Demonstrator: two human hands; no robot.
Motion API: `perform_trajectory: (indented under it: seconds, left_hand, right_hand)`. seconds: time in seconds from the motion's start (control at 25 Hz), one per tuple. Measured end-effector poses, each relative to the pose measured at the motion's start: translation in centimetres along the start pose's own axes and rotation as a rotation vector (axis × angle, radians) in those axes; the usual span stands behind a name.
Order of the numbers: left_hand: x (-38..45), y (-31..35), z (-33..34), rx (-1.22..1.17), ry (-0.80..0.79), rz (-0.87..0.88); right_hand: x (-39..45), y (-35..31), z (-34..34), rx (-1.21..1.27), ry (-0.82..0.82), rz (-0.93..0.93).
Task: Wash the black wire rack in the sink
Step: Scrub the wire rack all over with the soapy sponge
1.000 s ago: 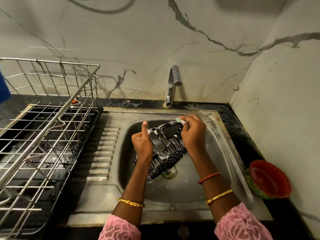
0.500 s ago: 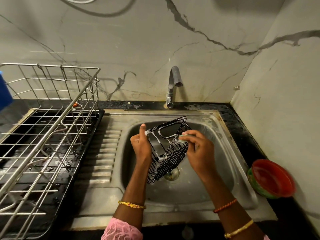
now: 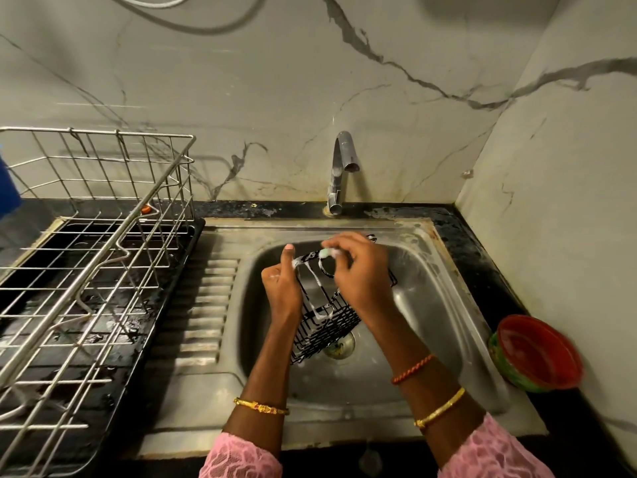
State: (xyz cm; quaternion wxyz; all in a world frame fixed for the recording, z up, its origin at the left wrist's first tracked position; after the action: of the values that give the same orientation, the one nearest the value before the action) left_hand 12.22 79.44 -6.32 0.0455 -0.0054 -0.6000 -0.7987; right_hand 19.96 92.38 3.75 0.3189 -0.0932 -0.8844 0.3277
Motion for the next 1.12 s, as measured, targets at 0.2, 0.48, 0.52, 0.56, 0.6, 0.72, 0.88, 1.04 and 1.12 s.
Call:
perform_trajectory:
  seconds: [0.2, 0.48, 0.52, 0.56, 0.6, 0.72, 0.88, 1.04, 1.12]
  left_hand:
    - [-0.3, -0.1, -0.1, 0.01, 0.026, 0.003]
    - [-0.9, -0.2, 0.1, 0.008, 0.049, 0.015]
    - [-0.9, -0.3, 0.0, 0.011, 0.079, 0.004]
    - [-0.7, -0.5, -0.3, -0.002, 0.11, -0.013]
    - [-0.5, -0.9, -0.6, -0.036, 0.127, -0.027]
    - [0.0, -1.4, -0.7, -0.067, 0.121, -0.04]
    - [-0.1, -1.8, -0.8, -0.038, 0.099, -0.039]
    - [0.0, -1.8, -1.5, -0.117, 0.17, -0.085]
    - [0.3, -2.2, -2.4, -0.189, 0.235, -0.153]
  right_hand:
    - [0.5, 0.3, 0.1, 0.029, -0.094, -0.009]
    - [-3.2, 0.7, -0.8, 0.056, -0.13, -0.139]
    - [-3.9, 0.8, -1.4, 0.018, -0.069, -0.169]
    - [-4.8, 0.9, -1.7, -0.02, -0.024, -0.195]
    - [-5.7, 1.0, -1.9, -0.047, 0.0, -0.21]
    - [-7.8, 1.5, -2.1, -0.003, -0.001, -0.181]
    - [-5.0, 3.0, -2.8, 0.074, 0.025, -0.07]
    - [-3.3, 2.5, -1.7, 0.006, 0.009, -0.129]
    - [-5.4, 3.2, -1.5, 0.01, -0.001, -0.138]
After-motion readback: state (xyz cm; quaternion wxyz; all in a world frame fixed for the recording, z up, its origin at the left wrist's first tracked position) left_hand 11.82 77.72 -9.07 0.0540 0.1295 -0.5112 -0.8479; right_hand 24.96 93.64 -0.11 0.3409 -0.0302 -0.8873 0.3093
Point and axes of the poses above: each hand's wrist, its own x-axis towards the middle knuckle, its own z-axis out of the palm, y = z × x, the point moved 9 cm from there along x, towards the middle knuckle, and after that the axes turned 5 degrees about -x, right-handed, at the moved point
